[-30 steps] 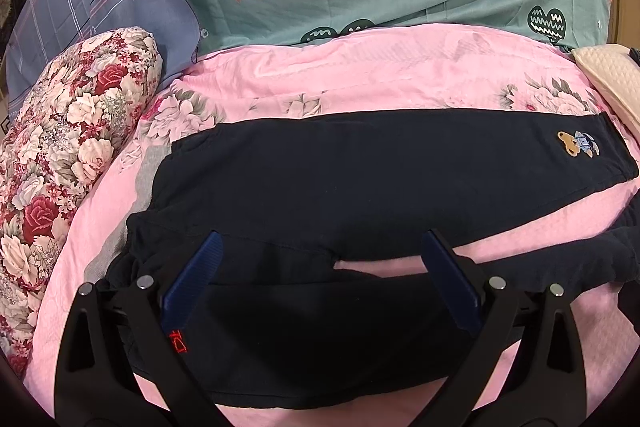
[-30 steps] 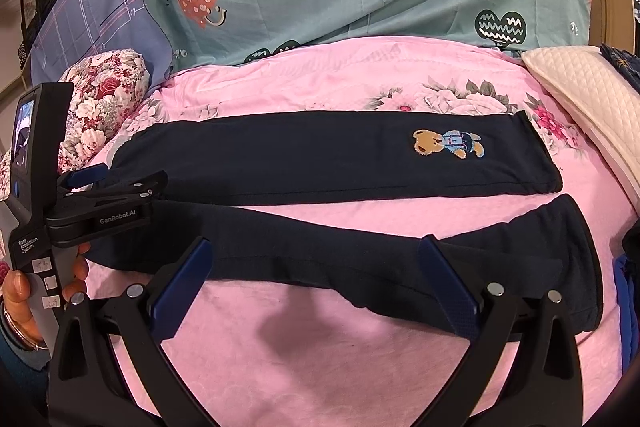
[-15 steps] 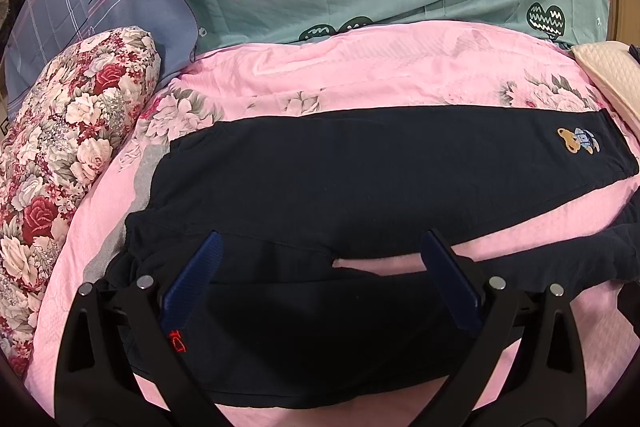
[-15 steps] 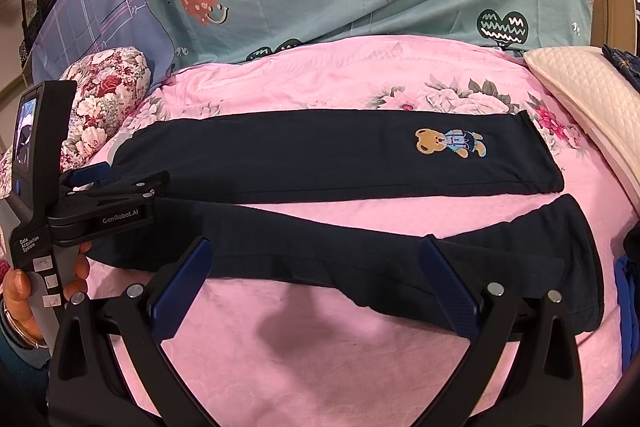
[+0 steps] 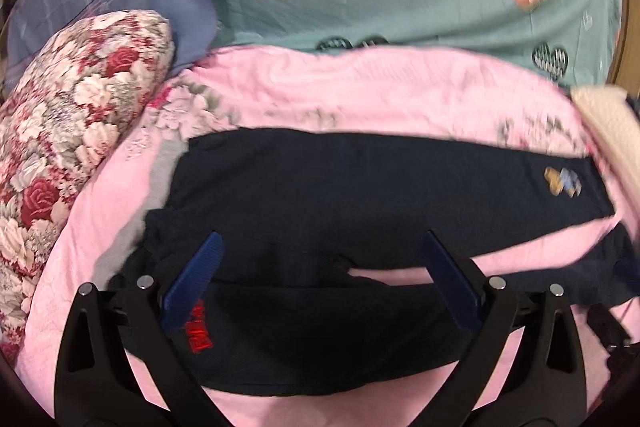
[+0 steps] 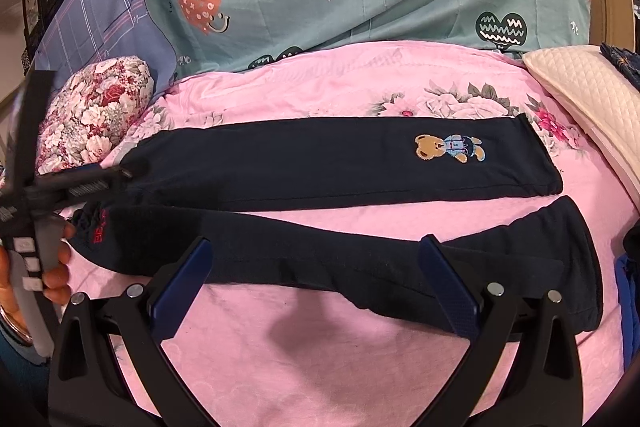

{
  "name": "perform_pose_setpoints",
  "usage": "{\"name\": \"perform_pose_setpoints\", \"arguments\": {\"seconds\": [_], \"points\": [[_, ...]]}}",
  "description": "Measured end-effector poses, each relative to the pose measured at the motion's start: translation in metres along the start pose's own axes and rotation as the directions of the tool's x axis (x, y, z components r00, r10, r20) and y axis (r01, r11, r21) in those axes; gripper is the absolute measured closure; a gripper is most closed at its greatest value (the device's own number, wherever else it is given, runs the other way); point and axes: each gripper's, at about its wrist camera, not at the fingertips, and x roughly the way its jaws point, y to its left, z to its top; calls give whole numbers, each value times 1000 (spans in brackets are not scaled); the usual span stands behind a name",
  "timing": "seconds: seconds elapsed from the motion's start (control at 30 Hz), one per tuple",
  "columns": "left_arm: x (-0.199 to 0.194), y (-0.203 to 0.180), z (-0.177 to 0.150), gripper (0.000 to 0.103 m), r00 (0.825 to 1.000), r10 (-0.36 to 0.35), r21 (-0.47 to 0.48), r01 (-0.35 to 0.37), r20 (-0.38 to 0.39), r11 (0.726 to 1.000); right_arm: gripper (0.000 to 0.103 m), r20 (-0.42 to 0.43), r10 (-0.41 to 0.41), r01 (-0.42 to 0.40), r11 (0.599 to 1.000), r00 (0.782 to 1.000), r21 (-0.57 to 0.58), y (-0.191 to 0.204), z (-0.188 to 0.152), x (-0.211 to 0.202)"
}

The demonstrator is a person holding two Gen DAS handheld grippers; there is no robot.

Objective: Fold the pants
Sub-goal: 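Grasp the grey waistband with the left tool while the right tool grasps the plaid-lined leg cuff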

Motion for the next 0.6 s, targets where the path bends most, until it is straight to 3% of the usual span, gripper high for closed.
{"name": "perform_pose_setpoints", "arguments": {"seconds": [0.13,0.23,0.33,0.37,0.5,0.6], "points": [[-32,70,2,2,994,-103,-162,98,-25,982,1,-2,47,-46,998,999,42,-3,1,-2],[-32,123,-7,2,977,-192,-305,155,-95,940,1,5,75,-75,996,997,53,-2,1,-4],[-12,179,-34,2,929,-330,-512,205,-166,834,1,11,84,-85,995,996,45,0,3,-6],[-6,187,-42,2,921,-348,-545,203,-176,813,1,9,86,-86,995,996,45,0,3,-7],[23,199,-69,2,868,-431,-625,198,-246,755,1,-10,101,-100,991,995,85,-6,6,-10],[40,196,-74,2,846,-466,-649,205,-259,733,1,-29,119,-112,979,993,167,-23,8,-16]]}}
